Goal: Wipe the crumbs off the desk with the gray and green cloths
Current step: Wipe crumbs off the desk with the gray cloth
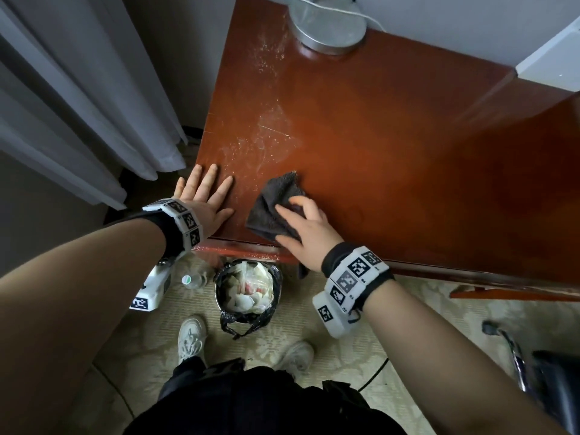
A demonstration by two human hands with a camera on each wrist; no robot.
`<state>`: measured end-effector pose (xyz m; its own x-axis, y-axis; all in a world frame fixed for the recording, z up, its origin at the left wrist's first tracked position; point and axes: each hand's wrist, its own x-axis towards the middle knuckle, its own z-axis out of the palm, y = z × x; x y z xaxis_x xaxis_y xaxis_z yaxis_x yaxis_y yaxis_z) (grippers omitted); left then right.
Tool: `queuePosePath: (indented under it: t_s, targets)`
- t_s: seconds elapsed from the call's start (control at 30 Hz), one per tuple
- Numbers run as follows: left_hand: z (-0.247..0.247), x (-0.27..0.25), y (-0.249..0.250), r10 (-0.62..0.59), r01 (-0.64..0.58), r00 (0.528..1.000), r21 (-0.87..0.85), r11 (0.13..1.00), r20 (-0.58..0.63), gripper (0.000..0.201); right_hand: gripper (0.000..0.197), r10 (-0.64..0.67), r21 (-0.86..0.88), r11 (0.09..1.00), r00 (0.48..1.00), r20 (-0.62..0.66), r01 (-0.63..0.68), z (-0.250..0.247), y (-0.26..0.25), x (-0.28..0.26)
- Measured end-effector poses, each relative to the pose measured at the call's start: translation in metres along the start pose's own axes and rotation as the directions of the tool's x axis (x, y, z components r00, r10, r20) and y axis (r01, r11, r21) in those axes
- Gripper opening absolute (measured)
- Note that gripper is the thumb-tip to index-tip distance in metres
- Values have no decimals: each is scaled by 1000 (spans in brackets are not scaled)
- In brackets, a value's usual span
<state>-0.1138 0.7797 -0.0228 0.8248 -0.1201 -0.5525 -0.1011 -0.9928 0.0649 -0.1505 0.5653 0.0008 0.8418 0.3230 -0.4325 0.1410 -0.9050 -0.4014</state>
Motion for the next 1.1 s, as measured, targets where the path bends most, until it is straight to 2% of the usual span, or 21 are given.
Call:
queuePosePath:
  t_s: [0.1, 0.17, 0.27, 0.33, 0.43, 0.5, 0.57, 0.63, 0.7, 0.73, 0.77, 0.8, 0.83, 0.87, 0.9, 0.93, 0.97, 1.03, 1.1]
  targets:
    - [0, 1, 0, 2, -2, 1000, 4, 1000, -2, 62, 53, 163, -82, 981, 978, -128, -174, -9, 12, 0]
    - [0, 2, -1, 0, 0, 1000, 1, 1000, 8, 62, 54, 232, -54, 969, 962, -141, -242, -10, 11, 2]
    - [1, 2, -1, 3, -3, 1000, -6, 1000, -10, 63, 56, 245, -90, 963, 965, -96, -254, 6, -4, 11]
    - [2, 2, -2, 3, -3, 1000, 1, 1000, -20, 63, 55, 209, -186, 955, 969, -135, -232, 20, -13, 16]
    - [3, 2, -2, 7, -7, 1000, -6, 1000, -28, 63, 52, 79, -282, 952, 984, -159, -121, 30, -24, 15]
    - [3, 3, -1, 1, -1, 1000, 3, 1000, -26, 62, 50, -56, -320, 947, 997, -45, 39, 34, -35, 7]
    - [2, 3, -1, -3, 3, 1000, 11, 1000, -24, 62, 45, -214, -304, 923, 971, 103, 236, 39, -43, -5]
    - [2, 1, -1, 5, -5, 999, -2, 1000, -35, 62, 40, -282, -271, 912, 950, 132, 308, 29, -37, -10]
    - [1, 0, -3, 21, -22, 999, -31, 999, -33, 62, 38, -186, -194, 966, 981, -53, 173, 8, -16, -5]
    - [0, 1, -3, 26, -27, 999, -42, 999, -24, 62, 38, -66, -123, 991, 980, -185, 43, -4, -2, -1]
    - [0, 1, -4, 26, -27, 1000, -50, 998, -13, 63, 39, 94, -31, 994, 952, -293, -108, -17, 13, 4]
    - [0, 1, -4, 26, -27, 1000, -54, 998, -4, 63, 41, 268, 63, 963, 899, -347, -263, -24, 27, 10]
    - [-1, 2, -4, 27, -27, 1000, -55, 998, 0, 63, 43, 417, 126, 908, 841, -346, -399, -26, 36, 16]
    - [-1, 3, -4, 30, -30, 1000, -54, 998, 1, 63, 45, 510, 144, 859, 800, -316, -491, -24, 39, 22]
    - [0, 3, -4, 35, -35, 999, -56, 998, 0, 62, 46, 539, 129, 841, 790, -294, -526, -18, 36, 26]
    - [0, 3, -6, 43, -43, 999, -66, 997, -2, 62, 47, 514, 96, 855, 808, -289, -510, -10, 27, 28]
    - [2, 3, -8, 56, -56, 998, -83, 995, -12, 62, 47, 447, 53, 891, 847, -287, -451, -1, 13, 28]
    - [4, 2, -13, 91, -97, 995, -138, 986, -50, 62, 47, 259, -34, 961, 937, -236, -274, 18, -21, 26]
    - [3, 0, -20, 126, -140, 989, -210, 968, -79, 63, 48, 138, -36, 989, 976, -170, -146, 31, -49, 25]
